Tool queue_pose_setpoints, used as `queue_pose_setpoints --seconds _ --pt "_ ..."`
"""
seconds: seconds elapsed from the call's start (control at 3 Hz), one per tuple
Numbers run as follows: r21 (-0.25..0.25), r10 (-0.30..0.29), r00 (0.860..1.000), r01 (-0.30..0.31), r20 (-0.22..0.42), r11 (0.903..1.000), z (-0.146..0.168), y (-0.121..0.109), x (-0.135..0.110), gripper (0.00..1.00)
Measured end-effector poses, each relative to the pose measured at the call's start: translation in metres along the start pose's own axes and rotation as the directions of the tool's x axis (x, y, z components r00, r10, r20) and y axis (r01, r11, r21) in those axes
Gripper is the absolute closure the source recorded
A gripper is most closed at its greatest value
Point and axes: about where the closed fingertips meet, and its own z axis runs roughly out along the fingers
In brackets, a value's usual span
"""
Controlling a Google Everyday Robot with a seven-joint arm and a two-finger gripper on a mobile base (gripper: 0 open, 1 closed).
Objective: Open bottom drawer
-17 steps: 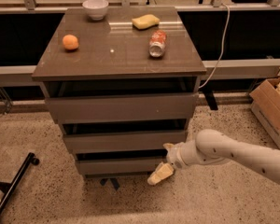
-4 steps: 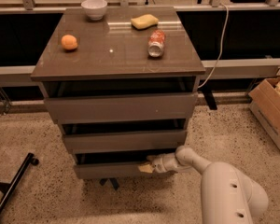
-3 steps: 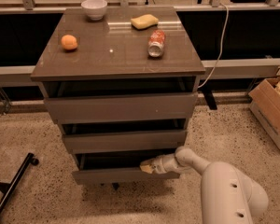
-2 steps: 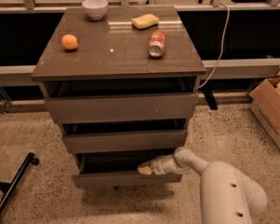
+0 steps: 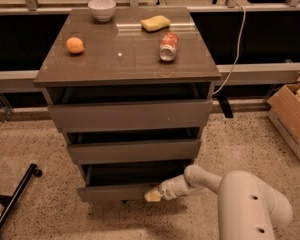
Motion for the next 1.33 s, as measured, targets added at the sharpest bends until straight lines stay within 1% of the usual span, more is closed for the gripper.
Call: queue_pose_setpoints --seconds 0.33,0.67,1.0,1.33 --pt "0.051 -0.047 0.999 0.046 0.003 0.9976 -0.001 -0.013 -0.023 0.57" --pt "0.141 -0.095 0.995 0.093 0.008 0.9857 -0.017 -0.024 -0.043 0.28" --pt "0.195 -0.113 0.994 0.109 0.006 0.9748 -0.024 -0.034 -0.048 0.05" --pt "0.245 -0.075 0.997 0.08 -0.029 0.9663 -0.02 -0.061 -0.032 0.0"
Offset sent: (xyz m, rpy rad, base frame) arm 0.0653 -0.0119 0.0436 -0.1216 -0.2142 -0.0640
